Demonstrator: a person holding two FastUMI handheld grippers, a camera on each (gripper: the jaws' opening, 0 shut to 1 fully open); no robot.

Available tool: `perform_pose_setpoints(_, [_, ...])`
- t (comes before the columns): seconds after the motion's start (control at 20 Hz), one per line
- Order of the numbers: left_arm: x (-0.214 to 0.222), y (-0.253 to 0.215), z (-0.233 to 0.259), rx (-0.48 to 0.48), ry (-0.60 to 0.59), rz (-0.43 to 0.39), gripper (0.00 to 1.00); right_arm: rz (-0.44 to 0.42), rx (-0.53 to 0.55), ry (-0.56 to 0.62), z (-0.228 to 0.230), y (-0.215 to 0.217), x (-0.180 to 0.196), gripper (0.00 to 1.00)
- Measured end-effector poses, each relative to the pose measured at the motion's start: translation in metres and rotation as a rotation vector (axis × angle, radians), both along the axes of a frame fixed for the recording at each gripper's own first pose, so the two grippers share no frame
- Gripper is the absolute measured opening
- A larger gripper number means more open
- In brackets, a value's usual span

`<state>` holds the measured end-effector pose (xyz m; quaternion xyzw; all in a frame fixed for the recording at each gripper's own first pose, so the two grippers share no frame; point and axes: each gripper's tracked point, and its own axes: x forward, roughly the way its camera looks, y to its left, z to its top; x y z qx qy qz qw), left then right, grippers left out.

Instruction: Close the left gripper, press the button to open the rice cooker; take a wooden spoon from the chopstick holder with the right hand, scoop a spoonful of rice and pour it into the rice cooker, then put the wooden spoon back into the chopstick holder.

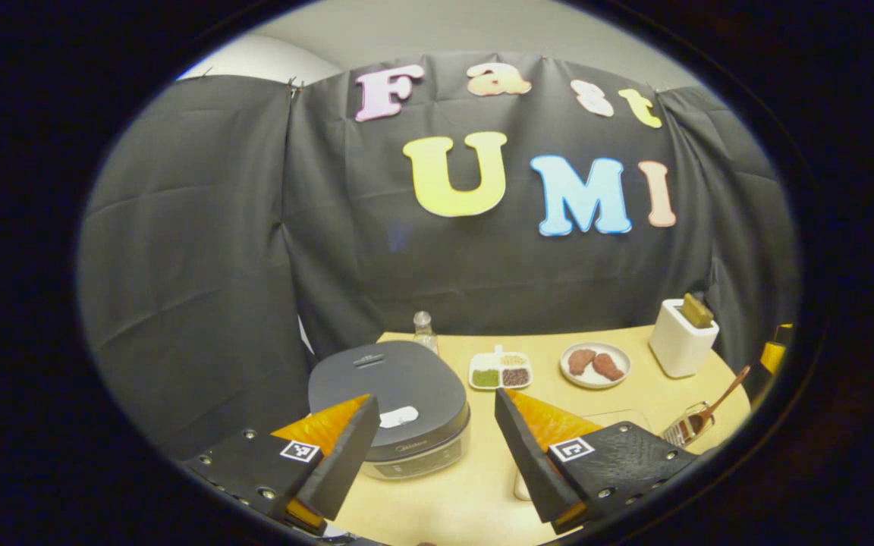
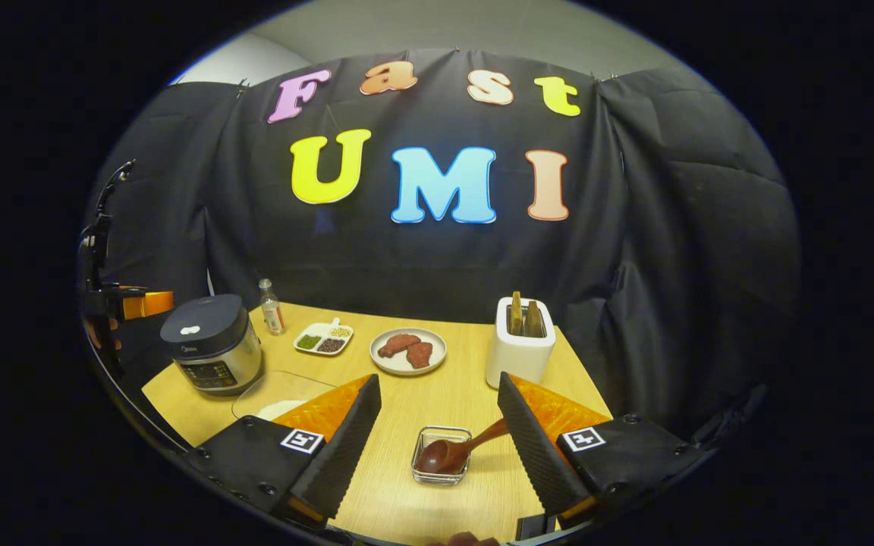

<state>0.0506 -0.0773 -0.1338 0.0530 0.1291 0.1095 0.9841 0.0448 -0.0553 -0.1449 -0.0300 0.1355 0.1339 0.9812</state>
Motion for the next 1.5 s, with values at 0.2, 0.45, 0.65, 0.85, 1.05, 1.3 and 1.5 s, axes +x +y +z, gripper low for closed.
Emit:
perform_pose_setpoints(0.2, [-0.033,-0.024,0.060,0.078,-0.045,-0.007,0.92,0.060,0.002,-0.091,0.042,-0.009,-0.009,0.98])
perform_pose_setpoints(0.45, [-0.056,-0.062,0.131,0.013,-0.184,-0.077,0.92,0.016,0.018,-0.217,0.097,-0.023,-0.021,0.98])
perform_pose_setpoints(0.65, [-0.077,-0.071,0.184,0.006,-0.293,-0.137,0.92,-0.084,0.014,-0.264,0.115,-0.033,-0.038,0.98])
perform_pose_setpoints(0.85, [-0.080,-0.066,0.180,0.054,-0.351,-0.151,0.92,-0.150,0.064,-0.254,0.116,-0.031,-0.057,0.98])
perform_pose_setpoints(1.05, [-0.076,-0.061,0.155,0.020,-0.332,-0.203,0.92,-0.183,0.067,-0.273,0.115,-0.022,-0.071,0.98])
perform_pose_setpoints(1.3, [-0.090,-0.057,0.146,0.023,-0.349,-0.247,0.92,-0.185,0.076,-0.283,0.110,0.001,-0.080,0.98])
perform_pose_setpoints(1.5, [-0.094,-0.041,0.125,0.058,-0.309,-0.255,0.92,-0.180,0.093,-0.273,0.103,0.019,-0.083,0.98])
